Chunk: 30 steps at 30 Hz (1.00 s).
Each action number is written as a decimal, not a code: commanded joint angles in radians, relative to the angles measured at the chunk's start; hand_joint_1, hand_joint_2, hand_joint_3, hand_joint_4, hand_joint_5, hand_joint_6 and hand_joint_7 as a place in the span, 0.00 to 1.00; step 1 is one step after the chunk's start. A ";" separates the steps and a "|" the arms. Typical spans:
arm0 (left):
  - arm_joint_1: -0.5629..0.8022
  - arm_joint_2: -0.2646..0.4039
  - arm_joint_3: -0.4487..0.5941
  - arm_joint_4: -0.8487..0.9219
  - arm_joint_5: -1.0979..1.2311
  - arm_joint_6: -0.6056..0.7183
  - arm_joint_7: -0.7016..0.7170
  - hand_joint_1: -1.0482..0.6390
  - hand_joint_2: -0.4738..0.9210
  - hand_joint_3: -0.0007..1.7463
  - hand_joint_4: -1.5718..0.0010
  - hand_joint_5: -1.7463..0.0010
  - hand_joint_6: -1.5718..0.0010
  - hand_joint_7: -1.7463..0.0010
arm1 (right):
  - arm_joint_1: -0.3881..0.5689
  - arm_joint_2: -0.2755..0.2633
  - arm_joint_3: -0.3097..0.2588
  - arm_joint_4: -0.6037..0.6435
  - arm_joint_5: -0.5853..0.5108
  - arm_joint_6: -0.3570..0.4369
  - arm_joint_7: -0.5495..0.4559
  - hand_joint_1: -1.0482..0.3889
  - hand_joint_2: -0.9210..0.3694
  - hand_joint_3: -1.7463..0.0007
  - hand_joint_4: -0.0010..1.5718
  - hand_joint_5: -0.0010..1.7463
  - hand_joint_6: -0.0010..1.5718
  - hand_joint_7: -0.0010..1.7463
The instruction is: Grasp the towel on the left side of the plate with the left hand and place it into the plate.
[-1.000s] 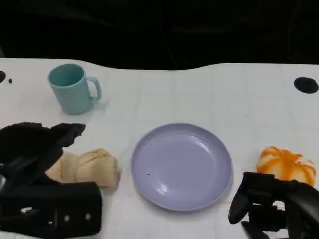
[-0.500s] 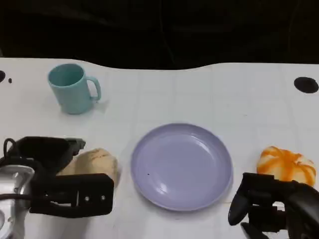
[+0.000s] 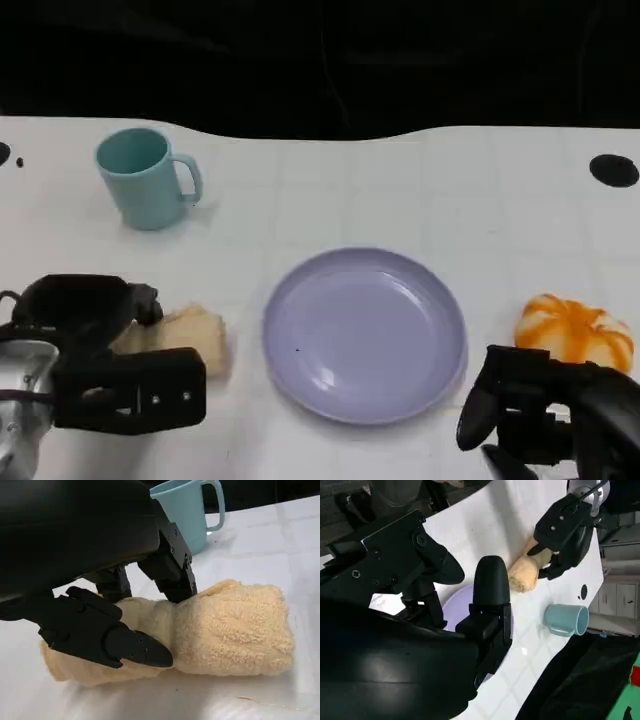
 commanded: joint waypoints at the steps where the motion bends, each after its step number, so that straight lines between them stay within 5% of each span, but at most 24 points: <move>1: 0.019 0.001 0.029 -0.001 -0.019 -0.027 0.068 0.47 0.99 0.19 0.50 0.00 0.61 0.04 | -0.007 0.004 0.000 0.007 0.010 0.019 -0.004 0.70 0.29 0.35 0.47 1.00 0.39 0.87; 5: 0.038 -0.019 0.063 -0.075 -0.042 0.000 0.066 0.46 0.99 0.21 0.48 0.00 0.62 0.00 | -0.005 0.009 -0.001 -0.001 0.009 0.033 -0.010 0.70 0.29 0.35 0.47 1.00 0.39 0.87; 9: 0.078 -0.048 0.110 -0.183 -0.080 0.024 0.071 0.47 0.86 0.39 0.47 0.00 0.62 0.01 | -0.001 0.003 -0.004 -0.006 0.005 0.030 -0.006 0.71 0.29 0.35 0.47 1.00 0.39 0.87; 16: 0.120 -0.079 0.152 -0.391 -0.121 0.049 0.028 0.49 0.82 0.39 0.44 0.00 0.60 0.00 | 0.009 -0.011 -0.027 0.002 0.008 0.008 0.022 0.71 0.30 0.34 0.46 1.00 0.39 0.87; 21: 0.106 -0.134 0.117 -0.523 -0.105 0.102 -0.028 0.50 0.69 0.62 0.44 0.00 0.59 0.00 | 0.023 -0.021 -0.038 0.024 -0.001 -0.034 0.045 0.70 0.30 0.35 0.47 1.00 0.39 0.87; 30: 0.028 -0.250 0.034 -0.578 -0.070 0.164 -0.095 0.49 0.66 0.67 0.42 0.00 0.58 0.00 | 0.034 -0.018 -0.037 0.033 -0.002 -0.052 0.048 0.70 0.29 0.34 0.45 1.00 0.39 0.87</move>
